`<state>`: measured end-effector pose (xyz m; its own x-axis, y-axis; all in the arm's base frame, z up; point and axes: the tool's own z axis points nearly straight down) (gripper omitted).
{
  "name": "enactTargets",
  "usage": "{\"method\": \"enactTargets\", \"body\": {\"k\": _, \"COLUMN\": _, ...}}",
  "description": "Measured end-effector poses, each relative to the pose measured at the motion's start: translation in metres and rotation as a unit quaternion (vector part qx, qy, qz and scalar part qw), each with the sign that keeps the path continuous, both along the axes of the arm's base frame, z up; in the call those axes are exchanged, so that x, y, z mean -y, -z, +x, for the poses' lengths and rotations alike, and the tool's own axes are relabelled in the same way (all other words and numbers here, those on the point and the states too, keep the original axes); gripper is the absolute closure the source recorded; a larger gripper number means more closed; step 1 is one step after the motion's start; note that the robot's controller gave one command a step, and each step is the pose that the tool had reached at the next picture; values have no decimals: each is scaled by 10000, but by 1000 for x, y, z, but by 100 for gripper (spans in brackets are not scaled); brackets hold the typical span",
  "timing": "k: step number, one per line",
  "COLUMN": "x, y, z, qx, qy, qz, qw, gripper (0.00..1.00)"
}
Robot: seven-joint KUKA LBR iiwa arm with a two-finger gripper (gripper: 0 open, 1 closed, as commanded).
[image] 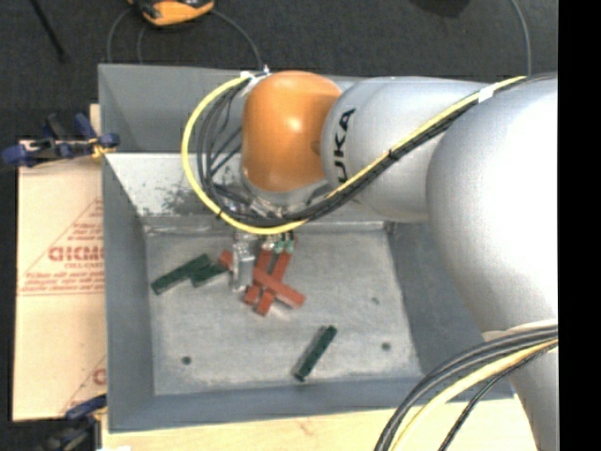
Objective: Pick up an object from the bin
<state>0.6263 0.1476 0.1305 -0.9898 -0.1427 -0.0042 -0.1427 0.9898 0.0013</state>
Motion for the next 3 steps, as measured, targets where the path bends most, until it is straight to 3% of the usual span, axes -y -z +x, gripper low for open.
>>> {"method": "enactTargets", "body": {"k": 1, "x": 10, "y": 51, "z": 2, "qx": 19, "qy": 91, "qz": 4, "qw": 10000, "gripper": 0}}
{"method": "enactTargets", "body": {"k": 2, "x": 37, "y": 59, "z": -6, "qx": 5, "qy": 382, "qz": -1, "qw": 9993, "gripper": 100}}
{"method": "enactTargets", "body": {"k": 3, "x": 37, "y": 59, "z": -6, "qx": 5, "qy": 384, "qz": -1, "qw": 9993, "gripper": 100}}
